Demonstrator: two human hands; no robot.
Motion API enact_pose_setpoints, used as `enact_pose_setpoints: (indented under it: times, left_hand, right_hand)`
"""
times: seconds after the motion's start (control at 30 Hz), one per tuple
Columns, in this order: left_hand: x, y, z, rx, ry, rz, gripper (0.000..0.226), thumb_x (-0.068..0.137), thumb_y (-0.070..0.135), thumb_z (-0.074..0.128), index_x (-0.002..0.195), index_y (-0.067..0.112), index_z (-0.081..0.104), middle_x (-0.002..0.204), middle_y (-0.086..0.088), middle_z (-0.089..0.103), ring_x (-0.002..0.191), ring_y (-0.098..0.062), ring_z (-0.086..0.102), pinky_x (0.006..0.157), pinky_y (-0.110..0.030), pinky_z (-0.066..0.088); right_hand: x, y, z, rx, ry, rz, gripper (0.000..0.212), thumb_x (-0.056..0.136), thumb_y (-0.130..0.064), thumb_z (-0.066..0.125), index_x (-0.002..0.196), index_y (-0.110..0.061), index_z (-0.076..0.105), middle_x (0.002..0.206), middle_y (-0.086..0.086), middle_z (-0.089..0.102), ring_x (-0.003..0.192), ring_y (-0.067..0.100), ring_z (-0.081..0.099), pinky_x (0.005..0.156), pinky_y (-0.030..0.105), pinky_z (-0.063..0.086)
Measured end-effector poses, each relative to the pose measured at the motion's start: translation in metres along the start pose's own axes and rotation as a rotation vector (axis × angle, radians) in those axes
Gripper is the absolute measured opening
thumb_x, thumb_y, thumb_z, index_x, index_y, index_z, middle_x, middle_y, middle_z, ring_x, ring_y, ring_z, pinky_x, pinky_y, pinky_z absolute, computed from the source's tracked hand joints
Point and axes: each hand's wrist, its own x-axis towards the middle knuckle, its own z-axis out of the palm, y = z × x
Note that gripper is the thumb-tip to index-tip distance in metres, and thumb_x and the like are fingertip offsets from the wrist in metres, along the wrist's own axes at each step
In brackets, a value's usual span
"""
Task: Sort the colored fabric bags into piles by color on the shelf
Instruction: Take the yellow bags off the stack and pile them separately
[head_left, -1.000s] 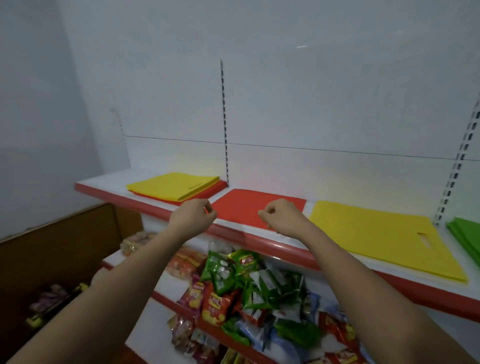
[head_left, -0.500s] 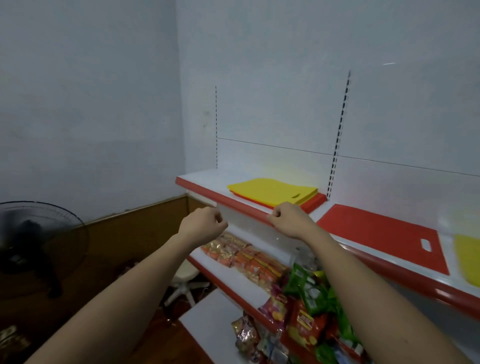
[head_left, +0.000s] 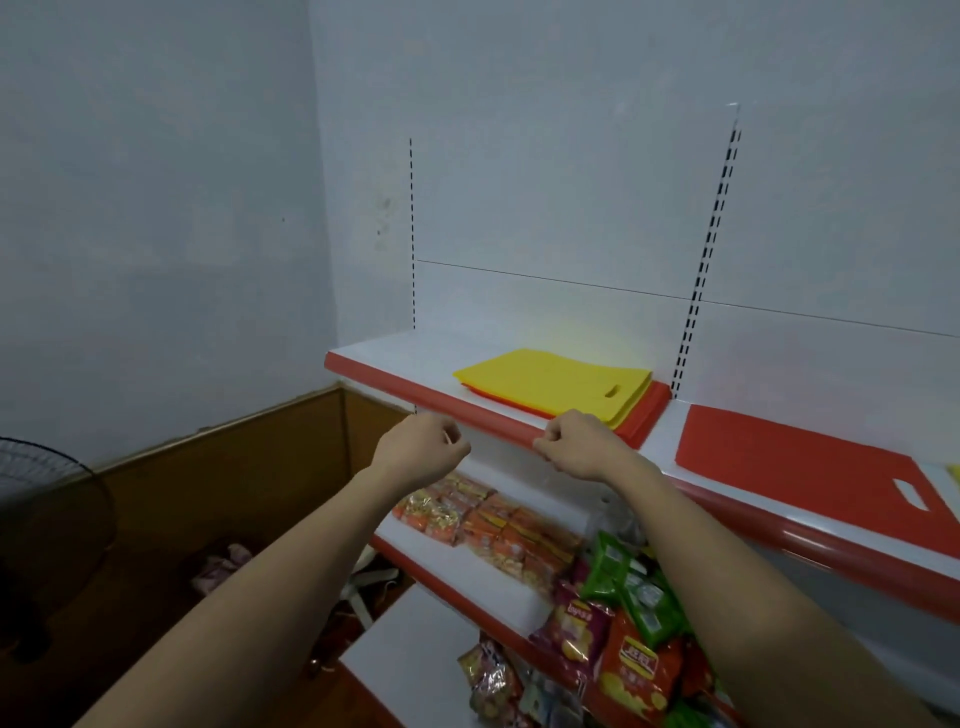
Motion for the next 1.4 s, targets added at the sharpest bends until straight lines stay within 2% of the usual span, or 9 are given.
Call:
enact_pose_setpoints:
  times: [0.13,0.23,0.37,0.53,0.73,0.9,1.0,1.3,1.4]
  left_hand:
    - [0.044,-0.006,0.011,-0.028,-0.035,0.004,0.025,0.095,0.040,0.053,0.093,0.019,0.067,0.084,0.001,0.069,0.076,-0.014,0.064,0.062,-0.029,0.050]
    - [0.081,-0.015,0.010,-0.058,-0.031,0.002,0.025,0.095,0.039,0.054,0.095,0.019,0.068,0.083,0.003,0.065,0.077,-0.015,0.062,0.062,-0.028,0.045]
    - [0.134,-0.025,0.004,-0.163,0.022,-0.004,0.020,0.092,0.036,0.058,0.094,0.020,0.069,0.094,0.001,0.068,0.084,-0.019,0.062,0.075,-0.034,0.052]
    - [0.188,-0.041,0.017,-0.227,0.022,-0.038,0.012,0.090,0.031,0.058,0.093,0.024,0.068,0.098,0.001,0.068,0.085,-0.019,0.061,0.075,-0.033,0.050]
    - [0.248,-0.064,0.047,-0.292,0.038,-0.093,0.042,0.090,0.032,0.061,0.129,0.015,0.058,0.126,-0.009,0.060,0.115,-0.028,0.055,0.089,-0.035,0.045]
    - [0.289,-0.065,0.078,-0.311,-0.133,-0.066,0.055,0.092,0.034,0.060,0.138,0.003,0.052,0.138,-0.018,0.054,0.128,-0.035,0.049,0.101,-0.036,0.040]
    - [0.292,-0.065,0.095,-0.305,-0.107,0.033,0.054,0.089,0.040,0.059,0.127,0.002,0.061,0.123,-0.020,0.064,0.118,-0.037,0.056,0.090,-0.036,0.044]
    - [0.296,-0.075,0.116,-0.308,-0.032,0.083,0.063,0.086,0.055,0.062,0.137,0.018,0.054,0.131,-0.010,0.058,0.120,-0.032,0.052,0.095,-0.044,0.047]
    - [0.296,-0.072,0.114,-0.260,-0.042,0.091,0.064,0.084,0.059,0.062,0.134,0.020,0.055,0.131,-0.010,0.053,0.123,-0.032,0.047,0.097,-0.043,0.043]
  right_hand:
    - [0.037,0.006,-0.004,0.004,0.062,0.057,0.032,0.091,-0.028,0.057,0.065,-0.010,0.057,0.066,0.017,0.058,0.063,0.026,0.053,0.058,0.034,0.039]
    - [0.062,0.011,-0.009,0.052,0.127,0.085,0.026,0.090,-0.026,0.058,0.077,-0.004,0.065,0.077,0.014,0.069,0.075,0.029,0.062,0.070,0.035,0.049]
    - [0.080,0.027,-0.010,0.080,0.329,0.117,0.013,0.092,-0.023,0.053,0.086,-0.015,0.060,0.075,0.004,0.061,0.075,0.028,0.059,0.070,0.035,0.045]
    - [0.097,0.061,-0.008,0.140,0.598,0.280,0.004,0.091,-0.013,0.052,0.092,-0.014,0.056,0.084,0.010,0.062,0.073,0.030,0.058,0.060,0.036,0.042]
    - [0.113,0.087,0.010,0.124,0.765,0.531,0.023,0.087,-0.006,0.057,0.109,-0.002,0.057,0.115,0.022,0.051,0.107,0.039,0.047,0.088,0.039,0.038]
    - [0.120,0.094,0.020,0.205,0.852,0.622,0.017,0.089,-0.011,0.057,0.106,-0.006,0.055,0.111,0.017,0.055,0.094,0.030,0.051,0.075,0.032,0.037]
    - [0.118,0.096,0.025,0.194,0.903,0.644,0.011,0.091,-0.013,0.057,0.101,-0.010,0.055,0.104,0.010,0.055,0.086,0.021,0.047,0.070,0.029,0.032]
    - [0.117,0.109,0.034,0.075,1.046,0.601,0.013,0.088,-0.010,0.061,0.100,-0.011,0.066,0.099,0.008,0.056,0.085,0.024,0.051,0.071,0.031,0.036]
    - [0.115,0.114,0.037,0.060,1.086,0.618,0.017,0.091,-0.006,0.054,0.098,-0.013,0.068,0.089,0.008,0.062,0.069,0.026,0.050,0.064,0.032,0.036]
